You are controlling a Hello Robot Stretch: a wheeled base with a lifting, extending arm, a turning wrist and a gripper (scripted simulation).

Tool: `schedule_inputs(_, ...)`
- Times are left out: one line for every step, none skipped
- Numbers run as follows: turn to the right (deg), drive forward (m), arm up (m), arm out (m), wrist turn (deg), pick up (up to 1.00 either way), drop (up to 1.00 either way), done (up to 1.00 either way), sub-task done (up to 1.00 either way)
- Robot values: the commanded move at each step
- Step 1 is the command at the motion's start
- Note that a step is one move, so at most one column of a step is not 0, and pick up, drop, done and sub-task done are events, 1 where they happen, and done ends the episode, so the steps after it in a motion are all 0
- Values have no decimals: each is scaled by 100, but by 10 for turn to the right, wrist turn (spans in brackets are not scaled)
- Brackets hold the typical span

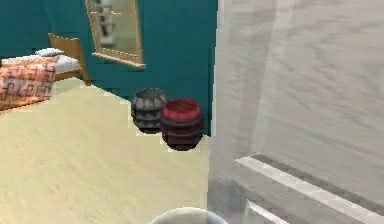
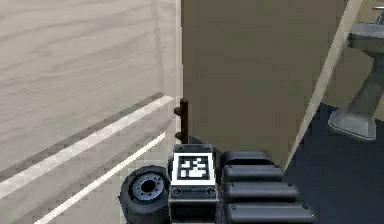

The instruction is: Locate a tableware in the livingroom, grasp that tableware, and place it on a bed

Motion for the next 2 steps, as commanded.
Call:
schedule_inputs(-390, 0, 0, 0, 0, 0, 0, 0, 0)
schedule_inputs(0, 100, 0, 0, 0, 0, 0, 0, 0)
